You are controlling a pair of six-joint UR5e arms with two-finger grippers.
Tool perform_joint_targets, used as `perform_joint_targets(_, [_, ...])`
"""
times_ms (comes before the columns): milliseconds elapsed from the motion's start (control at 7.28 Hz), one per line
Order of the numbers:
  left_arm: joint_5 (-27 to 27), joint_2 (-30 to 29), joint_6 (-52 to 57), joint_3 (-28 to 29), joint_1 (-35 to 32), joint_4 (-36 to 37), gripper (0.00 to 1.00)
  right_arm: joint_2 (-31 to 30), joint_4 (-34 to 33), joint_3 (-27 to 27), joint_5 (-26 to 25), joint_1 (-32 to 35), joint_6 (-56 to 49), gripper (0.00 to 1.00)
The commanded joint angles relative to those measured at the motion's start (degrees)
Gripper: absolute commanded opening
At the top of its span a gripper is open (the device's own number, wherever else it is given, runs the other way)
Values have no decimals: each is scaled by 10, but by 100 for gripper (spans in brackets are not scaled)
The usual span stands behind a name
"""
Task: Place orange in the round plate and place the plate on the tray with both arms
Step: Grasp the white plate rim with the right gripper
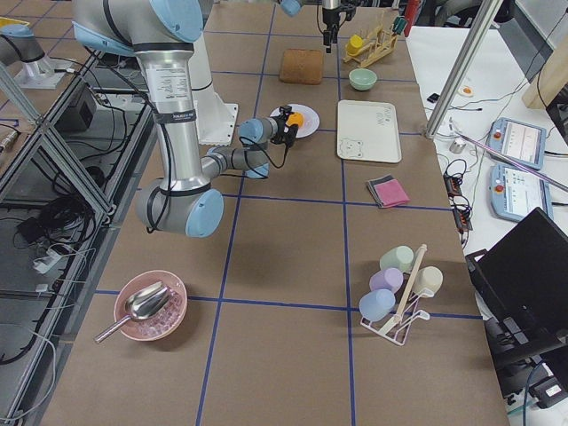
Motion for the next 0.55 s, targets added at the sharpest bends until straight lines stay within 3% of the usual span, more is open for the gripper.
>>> perform_joint_targets(0, [-2,4,0,0,-1,0,99,3,9,-16,-102,-61,0,100])
perform_joint_targets(412, [-2,5,-1,0,0,0,99,18,16,-45,-149,-72,1,100])
